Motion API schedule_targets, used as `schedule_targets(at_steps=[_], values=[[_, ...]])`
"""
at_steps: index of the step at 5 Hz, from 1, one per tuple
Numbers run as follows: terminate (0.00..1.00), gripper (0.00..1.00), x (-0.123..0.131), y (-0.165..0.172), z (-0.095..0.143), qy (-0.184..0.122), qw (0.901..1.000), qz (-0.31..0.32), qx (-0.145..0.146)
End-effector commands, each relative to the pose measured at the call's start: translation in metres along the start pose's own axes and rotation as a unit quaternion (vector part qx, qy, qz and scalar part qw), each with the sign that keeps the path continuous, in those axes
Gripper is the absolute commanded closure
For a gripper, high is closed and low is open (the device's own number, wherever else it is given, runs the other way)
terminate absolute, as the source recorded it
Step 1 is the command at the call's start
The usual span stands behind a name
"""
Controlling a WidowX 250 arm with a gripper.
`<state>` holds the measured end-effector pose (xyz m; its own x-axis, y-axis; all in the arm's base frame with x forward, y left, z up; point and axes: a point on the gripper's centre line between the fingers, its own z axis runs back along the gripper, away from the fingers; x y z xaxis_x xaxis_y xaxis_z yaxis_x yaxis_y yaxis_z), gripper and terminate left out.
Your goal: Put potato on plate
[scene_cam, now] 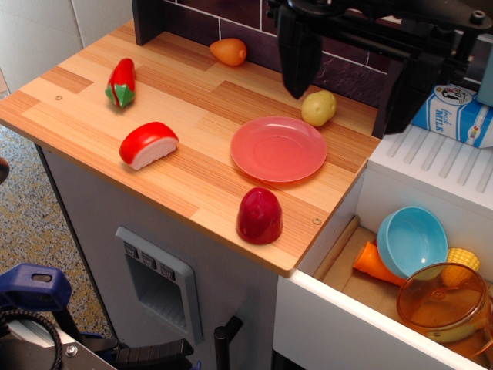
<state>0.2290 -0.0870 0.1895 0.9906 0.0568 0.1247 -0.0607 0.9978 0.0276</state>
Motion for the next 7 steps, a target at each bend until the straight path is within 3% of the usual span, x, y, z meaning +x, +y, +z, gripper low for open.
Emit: schedule_targets(at_steps=[1, 2, 3, 5, 6, 7], values=[[0.00, 0.00, 0.000, 0.000, 0.000, 0.000, 1.0000, 0.000, 0.000], [0.00, 0.00, 0.001, 0.010, -0.028, -0.067, 0.9975, -0.008, 0.021], [0.00, 0.00, 0.042, 0.019, -0.055, -0.083, 0.9960, -0.032, 0.001], [0.00, 0.00, 0.107, 0.029, -0.084, -0.100, 0.9922, -0.074, -0.012], [0.00, 0.00, 0.122, 0.033, -0.098, -0.108, 0.9916, -0.071, -0.008], [0.00, 0.00, 0.134, 0.044, -0.118, -0.154, 0.9847, -0.082, 0.005]])
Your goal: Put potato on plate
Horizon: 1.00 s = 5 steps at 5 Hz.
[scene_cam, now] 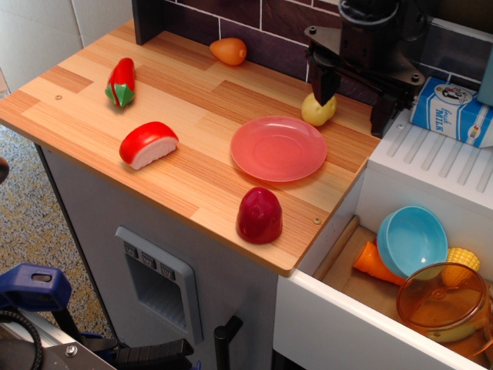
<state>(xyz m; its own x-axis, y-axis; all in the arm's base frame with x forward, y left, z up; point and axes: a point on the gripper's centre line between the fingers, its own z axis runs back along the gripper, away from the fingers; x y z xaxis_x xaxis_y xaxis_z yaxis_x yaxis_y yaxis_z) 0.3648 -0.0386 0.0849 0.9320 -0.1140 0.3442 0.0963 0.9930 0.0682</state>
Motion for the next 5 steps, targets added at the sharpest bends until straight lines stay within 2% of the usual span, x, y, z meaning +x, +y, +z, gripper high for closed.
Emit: schedule_targets(at_steps=[1, 3, 5], values=[[0.00, 0.00, 0.028, 0.030, -0.010, -0.046, 0.9986, -0.025, 0.010], [0.00, 0.00, 0.041, 0.058, -0.028, -0.046, 0.9982, -0.038, -0.001], [0.00, 0.00, 0.038, 0.062, -0.044, -0.047, 0.9985, -0.028, -0.009]])
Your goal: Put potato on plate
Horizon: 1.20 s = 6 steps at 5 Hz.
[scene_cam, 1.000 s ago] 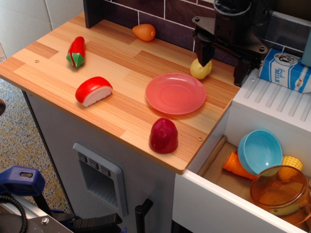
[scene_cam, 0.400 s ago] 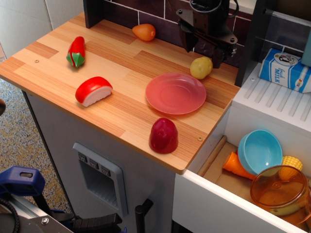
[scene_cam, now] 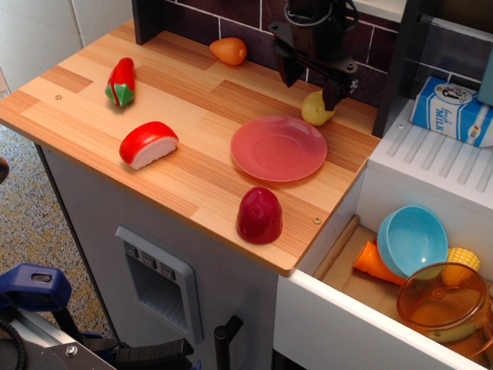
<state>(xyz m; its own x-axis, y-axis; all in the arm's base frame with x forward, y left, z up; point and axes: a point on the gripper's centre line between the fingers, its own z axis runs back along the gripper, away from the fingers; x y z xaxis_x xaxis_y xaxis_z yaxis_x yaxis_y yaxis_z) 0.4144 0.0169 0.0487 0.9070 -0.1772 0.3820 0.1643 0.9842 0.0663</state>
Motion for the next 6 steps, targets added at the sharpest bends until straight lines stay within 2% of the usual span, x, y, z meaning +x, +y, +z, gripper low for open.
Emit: schedule_targets(at_steps=[1, 4, 5, 6], values=[[0.00, 0.00, 0.005, 0.005, -0.001, -0.029, 0.9995, 0.009, 0.003], [0.00, 0.00, 0.001, -0.007, -0.026, -0.033, 0.9989, 0.026, -0.020], [0.00, 1.00, 0.002, -0.008, -0.024, -0.030, 0.9986, 0.041, -0.012], [0.00, 1.00, 0.008, -0.006, -0.001, -0.018, 0.9992, 0.034, 0.009]])
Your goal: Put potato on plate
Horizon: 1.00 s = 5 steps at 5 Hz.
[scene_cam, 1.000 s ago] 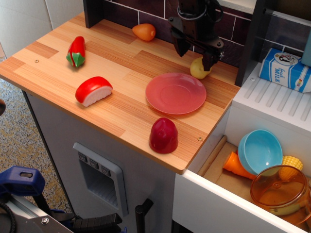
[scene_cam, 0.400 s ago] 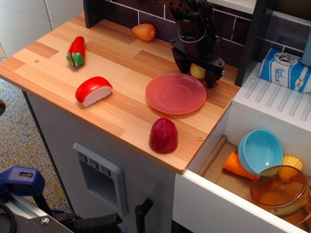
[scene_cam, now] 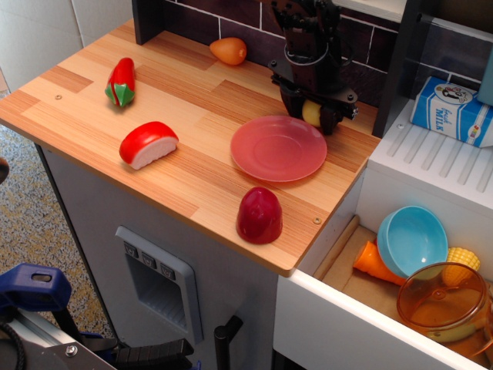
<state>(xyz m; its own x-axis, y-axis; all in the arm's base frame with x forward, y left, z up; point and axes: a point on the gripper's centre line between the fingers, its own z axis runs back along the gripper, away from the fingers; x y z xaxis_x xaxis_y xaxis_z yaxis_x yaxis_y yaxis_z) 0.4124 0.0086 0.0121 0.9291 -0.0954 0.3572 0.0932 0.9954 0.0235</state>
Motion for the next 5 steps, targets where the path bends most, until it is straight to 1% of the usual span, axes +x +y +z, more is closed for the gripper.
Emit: schedule_targets(at_steps=[1, 2, 3, 4, 5], values=[[0.00, 1.00, 0.018, 0.006, 0.064, -0.041, 0.9976, -0.020, 0.052], [0.00, 1.00, 0.014, 0.007, 0.091, -0.047, 0.9953, -0.034, 0.077], [0.00, 1.00, -0.001, 0.007, 0.097, -0.030, 0.9964, -0.008, 0.079], [0.00, 1.00, -0.021, 0.012, 0.092, -0.008, 0.9976, 0.014, 0.068], [0.00, 1.00, -0.041, 0.011, 0.077, -0.001, 0.9990, 0.023, 0.039]])
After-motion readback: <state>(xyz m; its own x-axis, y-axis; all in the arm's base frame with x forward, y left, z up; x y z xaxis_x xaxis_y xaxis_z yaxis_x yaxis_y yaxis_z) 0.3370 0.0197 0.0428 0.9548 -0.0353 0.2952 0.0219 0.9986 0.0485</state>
